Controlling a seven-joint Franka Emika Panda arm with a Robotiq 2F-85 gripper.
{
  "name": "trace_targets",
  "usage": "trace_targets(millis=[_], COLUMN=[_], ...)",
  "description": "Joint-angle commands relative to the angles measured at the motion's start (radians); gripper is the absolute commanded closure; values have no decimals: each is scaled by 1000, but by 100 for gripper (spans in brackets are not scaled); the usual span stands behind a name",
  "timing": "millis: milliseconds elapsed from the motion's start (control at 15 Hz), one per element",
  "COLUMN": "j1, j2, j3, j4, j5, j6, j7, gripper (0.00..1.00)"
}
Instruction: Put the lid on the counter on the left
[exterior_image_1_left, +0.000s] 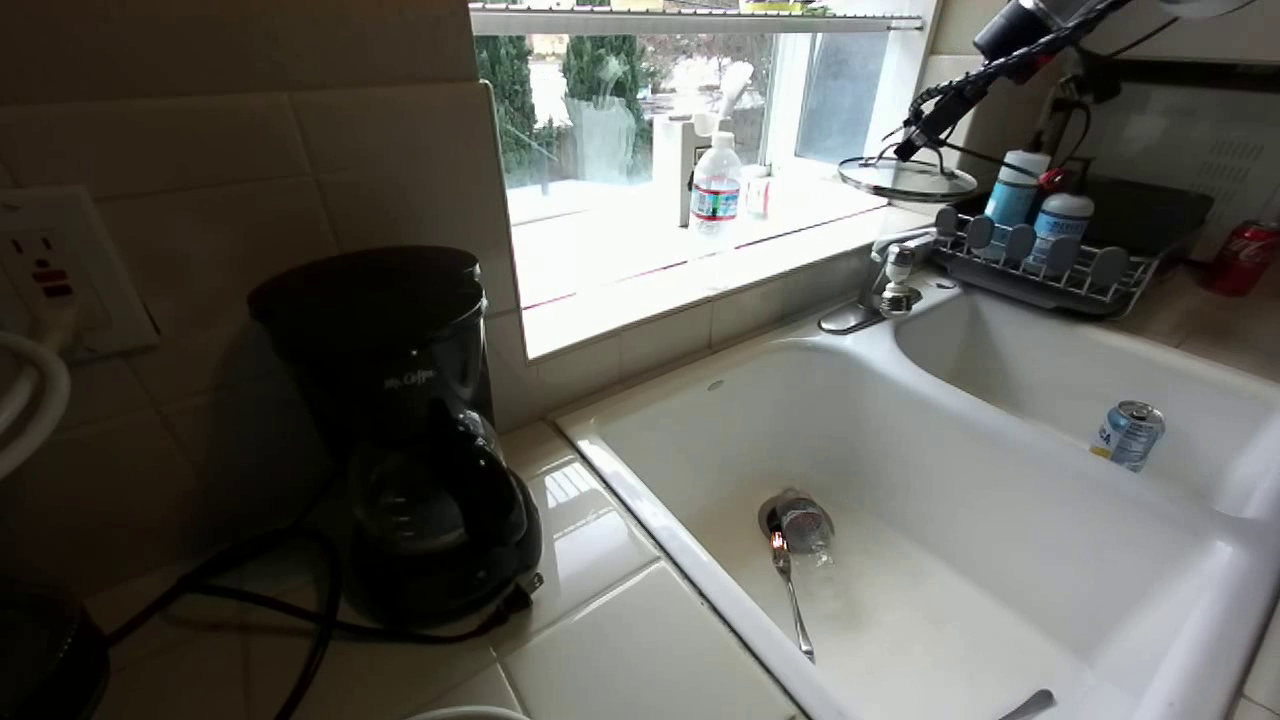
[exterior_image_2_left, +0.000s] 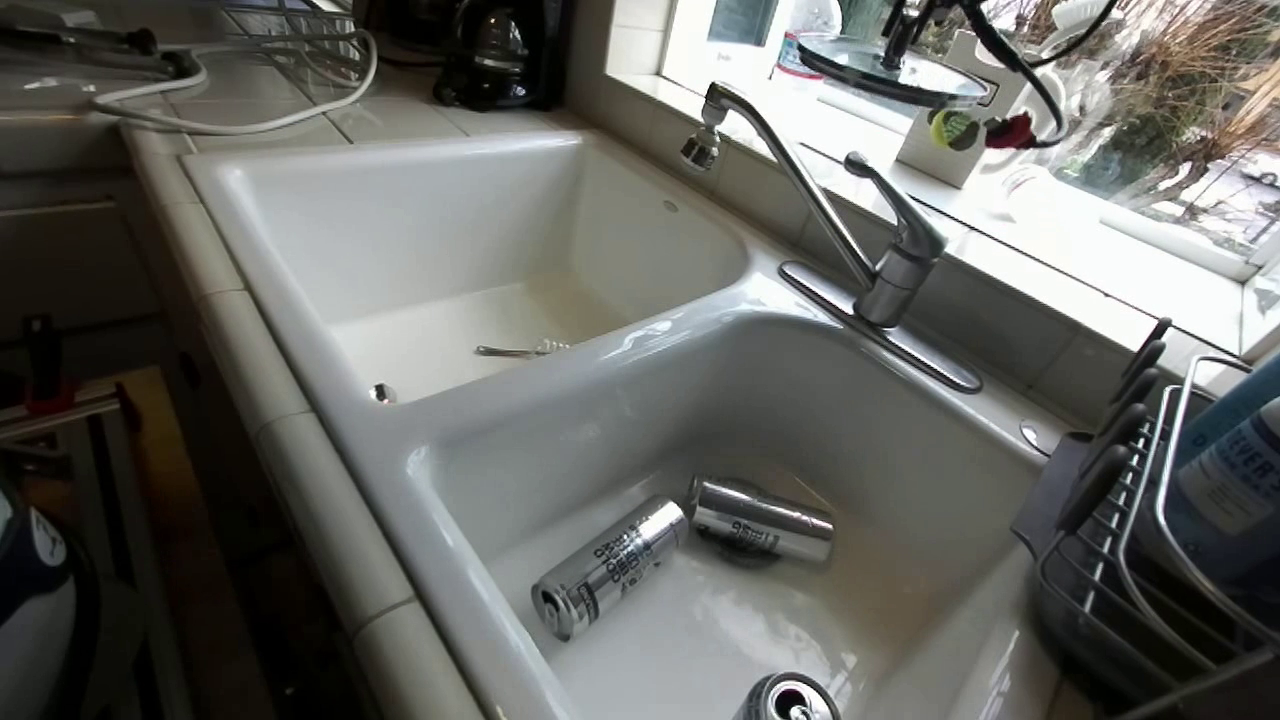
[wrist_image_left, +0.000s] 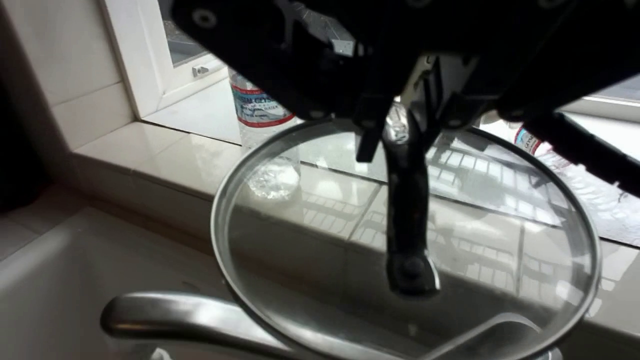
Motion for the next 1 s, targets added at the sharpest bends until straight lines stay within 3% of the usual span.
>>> trace_targets(millis=[0,333,933], j1=[85,214,476], j2=[-197,-310,-307], j3=[-64,-73,-41], j4=[-143,-207,-257], j5=[-93,-146,-11], j6=[-57,-152,-182], j7=[1,-11,-153], gripper=[95,95,95])
